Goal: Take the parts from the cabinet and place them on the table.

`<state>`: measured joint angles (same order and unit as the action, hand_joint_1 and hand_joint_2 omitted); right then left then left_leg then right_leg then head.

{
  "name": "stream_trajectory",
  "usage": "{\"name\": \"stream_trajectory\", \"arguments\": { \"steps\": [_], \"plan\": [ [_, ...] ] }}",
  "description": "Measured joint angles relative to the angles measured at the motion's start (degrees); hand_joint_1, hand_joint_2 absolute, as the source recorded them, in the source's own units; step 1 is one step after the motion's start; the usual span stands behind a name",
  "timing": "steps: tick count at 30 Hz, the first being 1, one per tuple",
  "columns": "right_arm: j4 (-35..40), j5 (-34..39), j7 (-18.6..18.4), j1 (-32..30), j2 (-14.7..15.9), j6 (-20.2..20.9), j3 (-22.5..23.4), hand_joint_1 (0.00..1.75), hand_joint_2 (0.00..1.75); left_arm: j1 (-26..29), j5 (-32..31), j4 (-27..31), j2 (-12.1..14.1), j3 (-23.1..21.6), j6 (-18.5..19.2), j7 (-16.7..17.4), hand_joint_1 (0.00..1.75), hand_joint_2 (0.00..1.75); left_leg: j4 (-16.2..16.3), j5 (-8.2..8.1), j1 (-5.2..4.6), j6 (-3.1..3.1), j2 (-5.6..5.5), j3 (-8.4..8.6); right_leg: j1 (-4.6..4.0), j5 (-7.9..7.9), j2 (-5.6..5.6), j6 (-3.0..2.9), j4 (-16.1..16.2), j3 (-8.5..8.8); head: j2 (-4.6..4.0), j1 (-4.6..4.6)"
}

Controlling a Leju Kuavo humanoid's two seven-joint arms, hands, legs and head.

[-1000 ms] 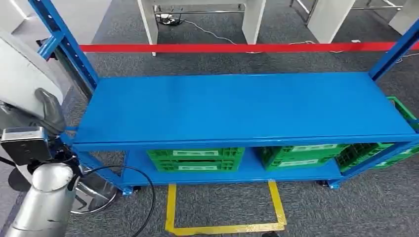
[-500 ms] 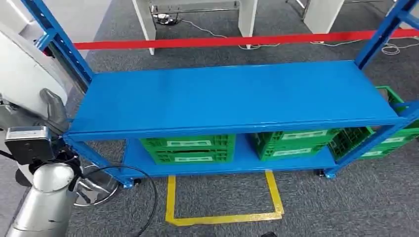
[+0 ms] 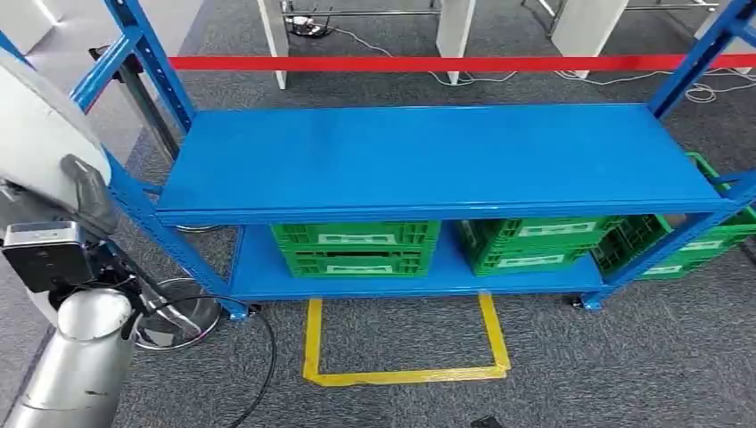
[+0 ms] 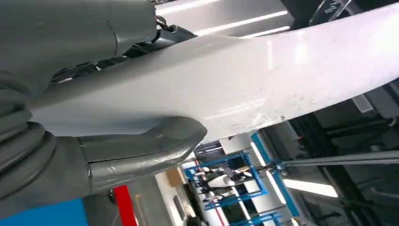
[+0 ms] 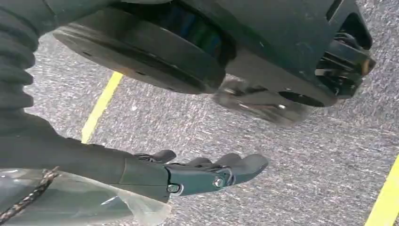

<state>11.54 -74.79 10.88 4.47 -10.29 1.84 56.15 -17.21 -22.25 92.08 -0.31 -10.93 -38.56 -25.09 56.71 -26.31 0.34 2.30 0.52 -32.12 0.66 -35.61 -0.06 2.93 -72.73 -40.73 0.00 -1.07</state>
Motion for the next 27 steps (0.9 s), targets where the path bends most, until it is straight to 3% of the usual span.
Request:
{"name": "stream_trajectory", "arguments": {
  "steps": [1,2,3,4,5,6,7,16,18,19,20,21,22,23,26,27],
  "plan": [
    [0.0,0.0,0.0,0.0,0.0,0.0,0.0,0.0,1.75,0.0,0.0,-0.1,0.0,0.0,0.0,0.0,1.75,1.75,0.0,0.53,-0.02,-0.04,0.0,-0.68,0.0,0.28,0.0,0.09,-2.0,0.02,0.0,0.07],
    [0.0,0.0,0.0,0.1,0.0,0.0,0.0,0.0,1.75,0.0,0.0,-0.1,0.0,0.0,0.0,0.0,1.75,1.75,0.1,1.07,-0.02,-0.13,0.01,-1.45,0.02,2.15,-0.01,0.16,-1.6,1.24,0.0,0.02],
    [0.0,0.0,-0.1,0.1,0.0,0.0,0.0,0.0,1.75,0.0,0.1,-0.2,0.1,0.0,0.0,0.1,1.75,1.75,0.2,1.52,-0.01,-0.28,0.0,-2.07,0.06,4.33,-0.02,0.15,0.8,3.3,0.0,0.07],
    [0.0,-0.1,-0.1,0.1,0.0,0.0,0.0,0.0,1.75,0.0,0.2,-0.3,0.1,0.0,-0.1,0.1,1.75,1.75,0.3,1.96,0.02,-0.48,-0.04,-2.71,0.11,6.25,-0.02,0.09,5.1,6.4,0.0,0.04],
    [0.0,-0.1,-0.1,0.1,0.0,0.0,0.0,0.0,1.75,0.0,0.2,-0.3,0.2,0.0,-0.1,0.1,1.75,1.75,0.6,2.25,0.02,-0.77,-0.1,-3.13,0.17,6.87,-0.01,0.01,9.8,9.59,0.0,0.09],
    [0.0,-0.2,-0.1,0.1,0.0,-0.1,0.0,0.0,1.75,0.0,0.4,-0.3,0.2,0.1,-0.2,0.1,1.75,1.75,1.0,2.53,-0.34,-1.13,-0.1,-3.81,0.04,5.15,0.03,-0.01,14.6,13.29,0.0,0.11],
    [0.0,-0.2,-0.1,0.1,0.0,-0.1,0.0,0.0,1.75,-0.1,0.6,-0.3,0.3,0.1,-0.2,0.1,1.75,1.75,1.2,2.96,-0.36,-1.42,-0.02,-4.11,0.0,4.45,0.25,-0.34,16.3,13.83,0.0,-0.16],
    [0.0,-0.2,-0.1,0.1,0.0,-0.2,0.0,0.0,1.75,-0.1,0.7,-0.3,0.3,0.2,-0.2,0.1,1.75,1.75,1.3,3.34,-0.36,-1.62,-0.01,-4.26,0.0,4.4,0.27,-0.38,16.3,13.45,0.0,-0.09],
    [0.0,-0.2,-0.1,-0.1,0.0,-0.2,0.0,0.0,1.75,-0.1,0.7,-0.4,0.3,0.2,-0.2,0.1,1.75,1.75,1.3,4.28,-0.32,-2.1,0.0,-4.77,-0.13,4.73,0.36,-0.87,15.9,12.69,0.0,-0.07],
    [-0.1,-0.1,-0.2,-0.3,0.0,-0.2,0.0,0.0,1.75,-0.1,0.9,-0.5,0.7,0.3,-0.2,0.1,1.75,1.75,3.1,0.99,-0.16,-2.88,-0.22,-5.92,0.22,5.96,-0.1,-2.8,16.1,11.54,0.0,-0.26],
    [0.0,-0.1,-0.2,-0.2,-0.1,-0.3,0.0,0.0,1.75,0.0,1.1,-0.7,0.8,0.3,-0.4,0.1,1.75,1.75,15.4,-7.78,0.07,-3.5,-0.25,-8.58,-0.02,7.54,-0.22,-3.54,16.0,9.5,0.0,-0.33],
    [0.0,-0.1,-0.2,-0.3,-0.1,-0.2,0.0,0.0,1.75,0.0,1.2,-0.9,1.0,0.3,-0.4,0.1,1.75,1.75,12.7,-3.66,-0.04,-2.73,-0.28,-3.41,-0.5,9.31,-0.22,-3.54,15.1,6.31,0.0,-0.31],
    [-0.1,-0.1,-0.2,-0.3,-0.2,-0.2,0.0,0.0,1.75,-0.2,1.2,-0.9,1.0,0.3,-0.4,0.1,1.75,1.75,2.8,-3.52,-0.42,-1.11,-0.36,2.71,-0.5,10.08,-0.23,-3.32,14.9,5.4,0.0,-0.22],
    [-0.1,0.0,-0.2,-0.2,-0.3,-0.2,0.0,0.0,1.75,-0.3,1.2,-0.9,1.0,0.3,-0.4,0.1,1.75,1.75,0.4,-3.75,-0.66,-1.0,-0.38,3.83,-0.61,10.58,-0.18,-2.87,14.8,5.05,0.0,-0.15],
    [-0.1,0.0,-0.1,-0.1,-0.4,0.0,0.0,0.0,1.75,-0.3,1.6,-0.9,1.1,0.4,-0.4,0.0,1.75,1.75,0.0,-2.77,-1.26,-0.59,-0.47,3.16,-0.03,12.35,-0.24,-1.63,15.5,4.49,0.0,-0.37],
    [-0.1,-0.1,-0.2,-0.1,-0.3,0.0,0.0,0.0,1.75,-0.4,1.9,-0.9,1.1,0.4,-0.3,0.0,1.75,1.75,-1.3,-1.73,-0.6,-0.28,-0.23,3.08,-0.28,12.18,-0.16,-1.37,15.6,4.25,0.0,-0.28]
  ]
}}
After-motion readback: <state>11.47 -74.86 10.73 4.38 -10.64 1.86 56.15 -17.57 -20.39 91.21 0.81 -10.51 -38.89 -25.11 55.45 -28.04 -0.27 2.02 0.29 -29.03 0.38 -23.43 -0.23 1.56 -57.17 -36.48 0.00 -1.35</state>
